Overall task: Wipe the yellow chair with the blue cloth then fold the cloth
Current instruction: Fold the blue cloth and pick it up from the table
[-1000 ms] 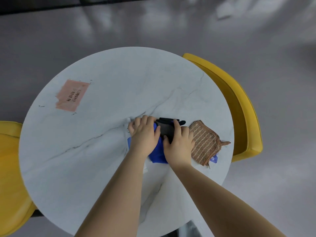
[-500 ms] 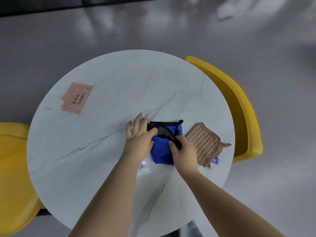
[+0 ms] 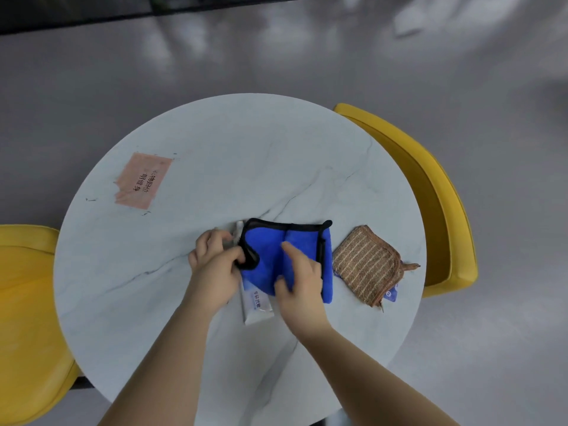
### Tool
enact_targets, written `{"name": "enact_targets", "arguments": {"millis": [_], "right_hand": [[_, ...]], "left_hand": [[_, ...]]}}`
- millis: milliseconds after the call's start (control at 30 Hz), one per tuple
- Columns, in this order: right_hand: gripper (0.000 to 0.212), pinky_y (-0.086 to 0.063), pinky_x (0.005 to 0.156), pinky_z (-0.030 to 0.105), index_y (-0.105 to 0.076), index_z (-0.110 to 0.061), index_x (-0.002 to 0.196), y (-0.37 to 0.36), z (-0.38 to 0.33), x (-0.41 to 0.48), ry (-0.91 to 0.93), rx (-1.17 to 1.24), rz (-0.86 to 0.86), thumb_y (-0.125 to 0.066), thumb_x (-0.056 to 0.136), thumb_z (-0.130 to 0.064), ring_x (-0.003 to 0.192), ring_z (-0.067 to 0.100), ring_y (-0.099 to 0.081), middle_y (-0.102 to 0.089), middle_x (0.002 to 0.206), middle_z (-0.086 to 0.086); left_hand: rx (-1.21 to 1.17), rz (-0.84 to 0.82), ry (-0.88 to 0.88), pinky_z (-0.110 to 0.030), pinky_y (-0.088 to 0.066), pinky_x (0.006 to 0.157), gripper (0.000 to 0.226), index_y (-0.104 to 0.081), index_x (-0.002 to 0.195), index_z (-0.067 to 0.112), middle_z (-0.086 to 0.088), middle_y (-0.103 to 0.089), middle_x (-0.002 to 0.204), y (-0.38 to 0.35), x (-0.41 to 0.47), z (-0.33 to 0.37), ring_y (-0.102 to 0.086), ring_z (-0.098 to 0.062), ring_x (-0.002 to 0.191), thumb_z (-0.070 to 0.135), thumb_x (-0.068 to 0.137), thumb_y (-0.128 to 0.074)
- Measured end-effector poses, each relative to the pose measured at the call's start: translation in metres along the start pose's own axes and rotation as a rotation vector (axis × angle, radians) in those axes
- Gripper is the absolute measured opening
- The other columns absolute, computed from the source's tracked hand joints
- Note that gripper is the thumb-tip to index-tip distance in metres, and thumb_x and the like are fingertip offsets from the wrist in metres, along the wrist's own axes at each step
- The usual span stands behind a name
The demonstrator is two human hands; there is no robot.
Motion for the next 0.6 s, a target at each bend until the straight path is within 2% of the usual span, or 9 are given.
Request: {"name": "enact_targets", "arguments": {"millis": [67, 167, 233, 300, 367, 433, 533, 567, 600], "right_hand": [[0.050, -0.029, 0.111, 0.037, -0.046, -0.027, 0.138, 0.007, 0.015, 0.005, -0.053, -0.065, 0.052, -0.050, 0.092, -0.009, 0.133, 0.009, -0.026, -0.038, 0.144, -0.019], [0.033, -0.024, 0.109, 0.038, -0.057, -0.028, 0.127, -0.006, 0.023, 0.006, -0.013, -0.391, -0.050, -0.051, 0.095, -0.032, 0.139, 0.021, -0.020, -0.028, 0.154, -0.011], [0.045, -0.018, 0.111, 0.043, -0.046, -0.037, 0.137, -0.021, 0.023, 0.001, 0.053, -0.567, -0.171, -0.041, 0.094, -0.048, 0.144, 0.023, -0.008, -0.011, 0.160, -0.005], [0.053, -0.015, 0.112, 0.046, -0.028, -0.048, 0.144, -0.027, 0.026, -0.003, 0.075, -0.645, -0.209, -0.032, 0.092, -0.058, 0.146, 0.024, 0.001, 0.002, 0.162, -0.003], [0.055, -0.016, 0.112, 0.047, -0.015, -0.054, 0.145, -0.027, 0.028, -0.006, 0.091, -0.670, -0.205, -0.032, 0.093, -0.061, 0.147, 0.025, 0.005, 0.007, 0.162, -0.003], [0.056, -0.018, 0.111, 0.049, -0.012, -0.055, 0.145, -0.028, 0.027, -0.009, 0.130, -0.702, -0.197, -0.032, 0.093, -0.060, 0.148, 0.027, 0.004, 0.006, 0.162, 0.000], [0.052, -0.013, 0.113, 0.044, -0.021, -0.052, 0.144, -0.028, 0.025, -0.009, 0.104, -0.584, -0.204, -0.034, 0.094, -0.053, 0.147, 0.016, 0.002, -0.003, 0.160, -0.010], [0.047, -0.017, 0.111, 0.040, -0.032, -0.049, 0.139, -0.022, 0.020, -0.009, 0.080, -0.446, -0.191, -0.037, 0.093, -0.047, 0.144, 0.007, -0.011, -0.018, 0.155, -0.020], [0.036, -0.027, 0.105, 0.035, -0.045, -0.044, 0.127, -0.012, 0.014, -0.008, 0.043, -0.244, -0.158, -0.044, 0.091, -0.038, 0.130, -0.002, -0.032, -0.039, 0.138, -0.031]], "left_hand": [[0.118, 0.016, -0.086, -0.033, -0.022, 0.089, 0.028, -0.065, 0.074, 0.015, -0.001, -0.051, 0.109, 0.003, -0.002, 0.004, -0.034, -0.026, 0.118, -0.008, 0.057, -0.066], [0.100, 0.039, -0.066, -0.040, -0.032, 0.084, 0.018, -0.064, 0.076, 0.013, -0.002, -0.051, 0.103, 0.006, -0.006, 0.006, -0.038, -0.027, 0.109, 0.001, 0.062, -0.061], [-0.041, 0.052, 0.036, -0.035, -0.027, 0.084, 0.012, -0.062, 0.072, 0.015, 0.004, -0.049, 0.105, 0.008, -0.012, 0.004, -0.035, -0.023, 0.109, 0.020, 0.071, -0.051], [-0.159, 0.026, 0.144, -0.032, -0.025, 0.087, 0.036, -0.058, 0.067, 0.017, 0.011, -0.045, 0.105, 0.006, -0.019, 0.000, -0.032, -0.017, 0.110, 0.046, 0.080, -0.042], [-0.190, -0.006, 0.205, -0.029, -0.033, 0.086, 0.055, -0.053, 0.064, 0.016, 0.013, -0.042, 0.103, 0.007, -0.025, -0.001, -0.034, -0.012, 0.105, 0.066, 0.083, -0.041], [-0.177, -0.061, 0.234, -0.028, -0.044, 0.072, 0.052, -0.049, 0.068, 0.013, 0.010, -0.042, 0.100, 0.002, -0.027, 0.003, -0.043, -0.011, 0.089, 0.061, 0.087, -0.054], [-0.293, -0.010, 0.180, -0.032, -0.047, 0.064, 0.029, -0.045, 0.073, 0.012, 0.004, -0.045, 0.094, 0.008, -0.018, 0.033, -0.048, -0.016, 0.067, 0.025, 0.091, -0.063], [-0.306, 0.004, 0.098, -0.033, -0.046, 0.063, 0.025, -0.044, 0.074, 0.014, 0.005, -0.044, 0.093, 0.012, -0.015, 0.053, -0.046, -0.017, 0.068, 0.016, 0.089, -0.063], [-0.287, -0.002, -0.006, -0.034, -0.046, 0.062, 0.023, -0.043, 0.076, 0.016, 0.006, -0.045, 0.094, 0.014, -0.012, 0.078, -0.046, -0.016, 0.071, 0.010, 0.086, -0.063]]}}
Point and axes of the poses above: each hand's wrist, its own x-axis towards the middle knuckle, its own y-axis out of the back of the hand, z = x × y, the point moved 8 cm from there along x, towards the middle knuckle
